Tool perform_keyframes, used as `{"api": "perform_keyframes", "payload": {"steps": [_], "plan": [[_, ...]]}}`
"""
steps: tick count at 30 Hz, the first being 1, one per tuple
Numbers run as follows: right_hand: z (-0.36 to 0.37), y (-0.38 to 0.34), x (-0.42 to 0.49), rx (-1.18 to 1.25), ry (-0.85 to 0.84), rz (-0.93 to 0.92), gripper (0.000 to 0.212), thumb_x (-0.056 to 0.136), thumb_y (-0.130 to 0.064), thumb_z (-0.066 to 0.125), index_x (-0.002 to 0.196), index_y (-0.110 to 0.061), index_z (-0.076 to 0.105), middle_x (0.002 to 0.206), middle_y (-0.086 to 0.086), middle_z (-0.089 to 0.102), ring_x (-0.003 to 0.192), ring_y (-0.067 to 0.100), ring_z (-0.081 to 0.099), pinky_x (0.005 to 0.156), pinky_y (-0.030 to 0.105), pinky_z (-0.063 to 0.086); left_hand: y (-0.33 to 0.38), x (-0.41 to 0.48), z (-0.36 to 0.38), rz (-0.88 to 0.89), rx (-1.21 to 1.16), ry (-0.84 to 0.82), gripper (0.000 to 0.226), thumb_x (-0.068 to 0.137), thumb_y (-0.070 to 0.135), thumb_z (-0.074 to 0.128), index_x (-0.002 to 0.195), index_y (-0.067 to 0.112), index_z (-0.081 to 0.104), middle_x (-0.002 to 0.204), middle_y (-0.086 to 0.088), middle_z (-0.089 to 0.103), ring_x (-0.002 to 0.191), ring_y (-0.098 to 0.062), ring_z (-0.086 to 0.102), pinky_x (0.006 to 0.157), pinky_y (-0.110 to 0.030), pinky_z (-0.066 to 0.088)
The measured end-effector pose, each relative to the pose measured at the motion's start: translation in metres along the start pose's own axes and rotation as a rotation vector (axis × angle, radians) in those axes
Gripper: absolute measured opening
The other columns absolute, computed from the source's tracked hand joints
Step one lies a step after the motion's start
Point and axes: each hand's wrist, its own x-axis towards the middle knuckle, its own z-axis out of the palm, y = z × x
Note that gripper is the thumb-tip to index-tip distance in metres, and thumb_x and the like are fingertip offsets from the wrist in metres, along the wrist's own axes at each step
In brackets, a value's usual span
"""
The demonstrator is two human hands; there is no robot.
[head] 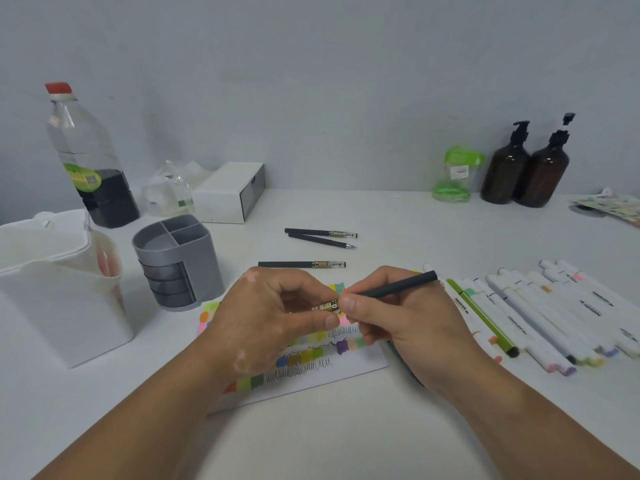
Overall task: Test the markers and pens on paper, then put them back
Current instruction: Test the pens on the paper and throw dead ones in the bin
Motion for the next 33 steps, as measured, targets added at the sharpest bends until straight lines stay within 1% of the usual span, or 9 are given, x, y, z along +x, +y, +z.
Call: {"api": "perform_keyframes", "payload": {"steps": [4,7,9,13,17,19,22,26,33], "plan": [[-0.006,-0.003,0.0,-0.067,-0.039,-0.026,0.011,0.081,-0.021,0.085,0.078,-0.015,0.077,0.068,0.009,0.071,0.056,0.014,0.061,0.053,0.023,0.05,0.0,0.002,-0.001,0.028,0.084,0.031,0.017,0.071,0.034,0.081,0.088,0.034,0.079,0.087,0.006,0.075,0.082,-0.019,0.073,0.074,-0.034,0.06],[-0.02,-0.014,0.002,-0.087,-0.082,0.004,0.036,0.074,-0.048,0.076,0.08,-0.013,0.078,0.075,0.012,0.075,0.06,0.017,0.061,0.056,0.028,0.051,-0.005,0.005,-0.01,0.012,0.238,0.076,0.015,0.076,0.037,0.079,0.09,0.04,0.078,0.087,0.011,0.073,0.083,-0.012,0.069,0.071,-0.019,0.054],[-0.027,-0.02,0.002,-0.259,-0.088,0.038,0.039,0.075,-0.054,0.075,0.079,-0.016,0.078,0.075,0.015,0.075,0.059,0.018,0.06,0.059,0.031,0.05,-0.009,0.006,-0.016,-0.015,0.318,0.072,0.015,0.078,0.036,0.08,0.091,0.042,0.078,0.09,0.016,0.071,0.085,-0.006,0.066,0.069,-0.011,0.048],[-0.023,-0.017,-0.001,-0.616,-0.119,0.051,0.015,0.082,-0.045,0.08,0.076,-0.032,0.075,0.058,-0.005,0.072,0.046,0.007,0.052,0.046,0.016,0.039,-0.011,0.006,-0.011,0.024,0.41,-0.024,0.019,0.083,0.027,0.08,0.093,0.043,0.078,0.096,0.02,0.067,0.089,-0.004,0.064,0.075,-0.011,0.049],[-0.008,-0.011,-0.005,-0.815,-0.229,0.053,0.017,0.082,-0.048,0.079,0.075,-0.033,0.076,0.064,-0.006,0.072,0.052,0.0,0.054,0.053,0.017,0.04,-0.012,0.004,-0.006,0.072,0.41,-0.102,0.024,0.08,0.031,0.082,0.097,0.047,0.075,0.099,0.019,0.066,0.087,-0.006,0.065,0.073,-0.013,0.05],[-0.007,-0.01,-0.004,-0.858,-0.175,0.04,0.021,0.079,-0.05,0.079,0.072,-0.03,0.077,0.065,-0.006,0.069,0.053,0.002,0.052,0.052,0.018,0.039,-0.014,0.004,-0.008,0.027,0.449,-0.086,0.034,0.078,0.039,0.083,0.106,0.051,0.069,0.102,0.021,0.065,0.092,-0.003,0.062,0.076,-0.015,0.051],[-0.013,-0.009,0.0,-0.981,-0.015,0.081,0.024,0.077,-0.054,0.078,0.071,-0.03,0.075,0.061,-0.011,0.062,0.055,0.005,0.053,0.047,0.018,0.036,-0.021,0.006,-0.013,-0.071,0.543,-0.014,0.043,0.075,0.044,0.085,0.113,0.048,0.064,0.1,0.025,0.06,0.095,0.012,0.055,0.072,-0.005,0.047],[-0.019,0.002,0.004,-1.139,0.034,0.141,0.021,0.08,-0.049,0.076,0.083,-0.029,0.07,0.079,-0.013,0.059,0.07,0.0,0.054,0.052,0.019,0.038,-0.026,0.009,-0.017,-0.148,0.689,-0.029,0.042,0.077,0.049,0.082,0.115,0.042,0.065,0.099,0.026,0.058,0.092,0.005,0.058,0.07,-0.007,0.046],[-0.023,0.014,0.008,-1.184,0.117,0.118,0.017,0.082,-0.039,0.071,0.084,-0.032,0.056,0.075,-0.012,0.059,0.069,0.002,0.052,0.054,0.026,0.039,-0.028,0.011,-0.023,-0.215,0.708,-0.06,0.044,0.072,0.055,0.083,0.11,0.043,0.066,0.098,0.027,0.059,0.089,0.003,0.059,0.064,-0.006,0.043]]}}
